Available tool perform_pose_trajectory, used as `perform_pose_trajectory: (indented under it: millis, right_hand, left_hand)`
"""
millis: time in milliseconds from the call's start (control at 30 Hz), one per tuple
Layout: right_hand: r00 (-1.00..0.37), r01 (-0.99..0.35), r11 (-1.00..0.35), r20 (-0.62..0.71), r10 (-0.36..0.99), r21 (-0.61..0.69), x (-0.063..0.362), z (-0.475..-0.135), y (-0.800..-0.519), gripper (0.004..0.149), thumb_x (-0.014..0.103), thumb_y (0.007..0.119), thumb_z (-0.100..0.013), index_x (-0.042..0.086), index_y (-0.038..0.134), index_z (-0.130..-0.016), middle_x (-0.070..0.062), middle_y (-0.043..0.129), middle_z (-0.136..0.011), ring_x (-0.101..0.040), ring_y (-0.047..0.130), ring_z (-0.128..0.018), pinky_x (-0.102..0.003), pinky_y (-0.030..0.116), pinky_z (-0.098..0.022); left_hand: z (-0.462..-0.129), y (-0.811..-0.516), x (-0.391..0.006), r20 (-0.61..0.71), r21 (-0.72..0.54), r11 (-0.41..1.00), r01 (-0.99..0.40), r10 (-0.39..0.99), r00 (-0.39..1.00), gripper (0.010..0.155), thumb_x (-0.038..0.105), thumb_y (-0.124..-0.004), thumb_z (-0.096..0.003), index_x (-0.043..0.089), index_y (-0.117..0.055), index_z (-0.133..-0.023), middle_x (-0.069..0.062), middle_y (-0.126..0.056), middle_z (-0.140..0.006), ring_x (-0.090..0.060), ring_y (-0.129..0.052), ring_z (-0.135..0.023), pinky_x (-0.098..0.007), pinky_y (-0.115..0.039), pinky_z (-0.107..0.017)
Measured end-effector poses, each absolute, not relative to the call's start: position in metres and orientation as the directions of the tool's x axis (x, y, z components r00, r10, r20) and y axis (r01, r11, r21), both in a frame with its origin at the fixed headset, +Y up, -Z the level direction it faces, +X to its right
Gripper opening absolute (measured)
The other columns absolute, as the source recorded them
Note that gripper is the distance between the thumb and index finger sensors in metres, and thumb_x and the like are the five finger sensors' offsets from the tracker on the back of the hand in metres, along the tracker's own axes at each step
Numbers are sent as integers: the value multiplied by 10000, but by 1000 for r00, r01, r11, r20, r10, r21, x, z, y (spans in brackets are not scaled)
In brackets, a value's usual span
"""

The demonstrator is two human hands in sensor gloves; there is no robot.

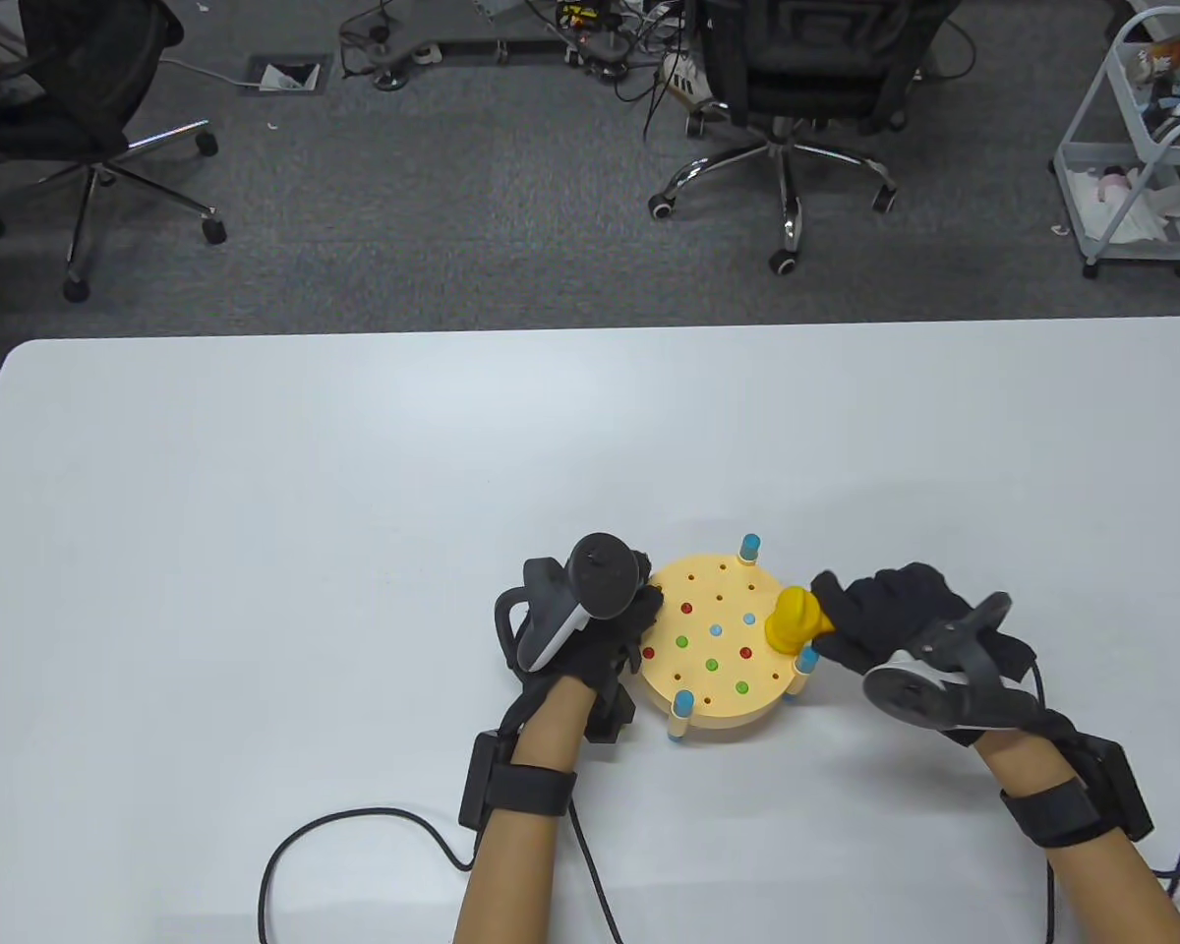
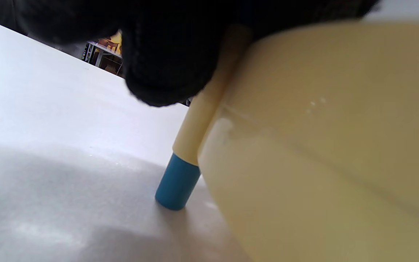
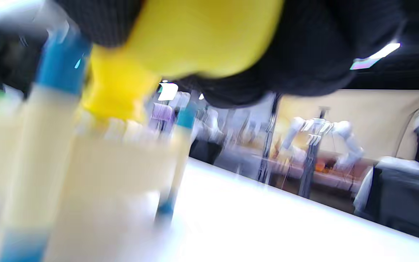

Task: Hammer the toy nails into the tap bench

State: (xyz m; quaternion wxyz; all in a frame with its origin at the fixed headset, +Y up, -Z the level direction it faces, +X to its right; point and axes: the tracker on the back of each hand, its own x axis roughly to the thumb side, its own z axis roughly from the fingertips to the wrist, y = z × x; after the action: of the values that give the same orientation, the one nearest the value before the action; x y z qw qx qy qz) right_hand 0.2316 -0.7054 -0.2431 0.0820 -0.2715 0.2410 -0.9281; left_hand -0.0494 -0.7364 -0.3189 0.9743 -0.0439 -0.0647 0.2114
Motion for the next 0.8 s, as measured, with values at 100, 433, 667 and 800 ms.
perform_pose_trajectory:
  millis: [100, 433, 667, 800]
  right_hand:
    - [-828, -100, -818, 504, -248, -567, 232, -245, -693, 639, 503, 627, -384, 139, 787, -884, -98, 955, -570, -250, 950, -407, -445, 791, -480]
    - [-915, -205, -815, 402, -37, -542, 256, -249, -702, 642, 528, 588, -403, 151, 774, -888, -70, 954, -572, -215, 963, -400, -422, 810, -451]
    - [-946, -22, -852, 285, -151, -524, 285, -252, -729, 645, 543, 580, -409, 162, 778, -890, -55, 959, -574, -199, 971, -398, -409, 821, -442]
    - [-957, -12, -864, 256, -136, -504, 292, -256, -735, 644, 544, 579, -409, 162, 779, -888, -56, 961, -571, -199, 972, -395, -408, 822, -439]
  left_hand:
    - [-319, -737, -49, 106, -112, 909, -402, 413, 904, 506, 404, -813, -374, 233, -771, -848, -134, -889, -751, -183, -961, -406, -359, -810, -272]
    - [-319, -739, -52, 108, -118, 900, -419, 431, 896, 569, 415, -807, -372, 194, -733, -892, -143, -880, -763, -181, -959, -405, -346, -806, -263]
    - [-290, -722, -91, 41, -216, 912, -349, 365, 930, 628, 448, -813, -369, 131, -724, -903, -197, -874, -761, -216, -962, -413, -358, -805, -259]
    - [-264, -745, -92, 185, -372, 917, -143, 224, 957, 584, 446, -821, -370, 163, -766, -879, -169, -910, -740, -210, -981, -411, -361, -821, -269]
